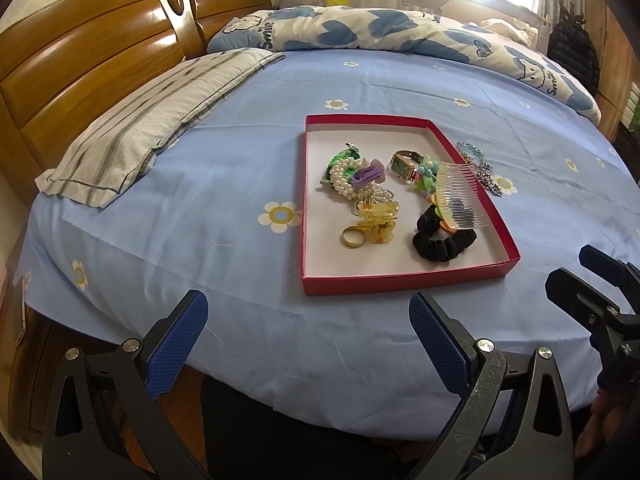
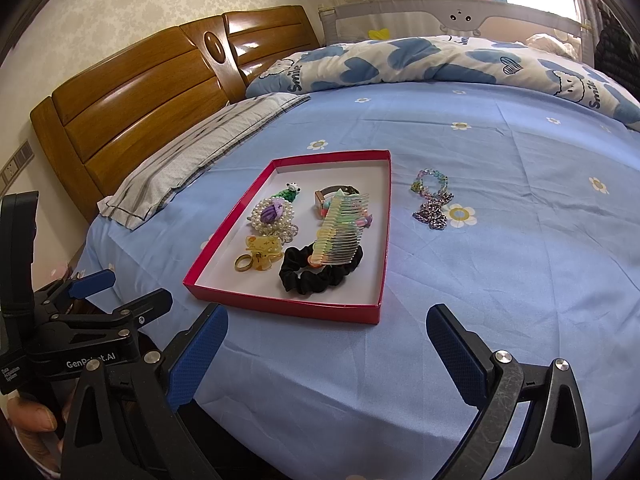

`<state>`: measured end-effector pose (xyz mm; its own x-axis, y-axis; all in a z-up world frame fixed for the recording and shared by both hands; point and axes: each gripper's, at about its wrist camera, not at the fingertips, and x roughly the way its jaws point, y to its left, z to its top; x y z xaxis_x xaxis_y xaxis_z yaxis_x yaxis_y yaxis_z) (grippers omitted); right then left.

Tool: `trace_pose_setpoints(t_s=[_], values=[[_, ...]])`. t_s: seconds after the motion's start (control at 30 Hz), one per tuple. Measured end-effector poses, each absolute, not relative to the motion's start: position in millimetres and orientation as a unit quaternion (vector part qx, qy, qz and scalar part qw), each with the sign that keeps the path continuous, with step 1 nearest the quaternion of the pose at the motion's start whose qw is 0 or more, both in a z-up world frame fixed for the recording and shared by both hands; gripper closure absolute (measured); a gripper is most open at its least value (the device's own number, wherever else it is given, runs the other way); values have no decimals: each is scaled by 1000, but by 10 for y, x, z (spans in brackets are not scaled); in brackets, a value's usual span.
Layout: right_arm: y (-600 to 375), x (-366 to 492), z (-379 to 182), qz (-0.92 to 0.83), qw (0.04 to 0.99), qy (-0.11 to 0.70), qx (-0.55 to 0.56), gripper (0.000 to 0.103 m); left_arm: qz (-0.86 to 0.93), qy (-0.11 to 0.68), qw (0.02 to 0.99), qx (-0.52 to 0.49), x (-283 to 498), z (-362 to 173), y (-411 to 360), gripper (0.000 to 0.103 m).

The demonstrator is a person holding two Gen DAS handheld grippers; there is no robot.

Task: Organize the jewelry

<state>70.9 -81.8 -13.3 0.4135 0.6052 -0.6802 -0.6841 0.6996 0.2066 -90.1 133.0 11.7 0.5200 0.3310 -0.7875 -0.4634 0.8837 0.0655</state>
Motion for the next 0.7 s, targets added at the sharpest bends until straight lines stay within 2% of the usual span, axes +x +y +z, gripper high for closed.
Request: trace_pose_setpoints(t_s=[0.7], values=[[-838,739,-107,382,839,384,-49,2,224,438,868,-74,-849,100,1322,2]])
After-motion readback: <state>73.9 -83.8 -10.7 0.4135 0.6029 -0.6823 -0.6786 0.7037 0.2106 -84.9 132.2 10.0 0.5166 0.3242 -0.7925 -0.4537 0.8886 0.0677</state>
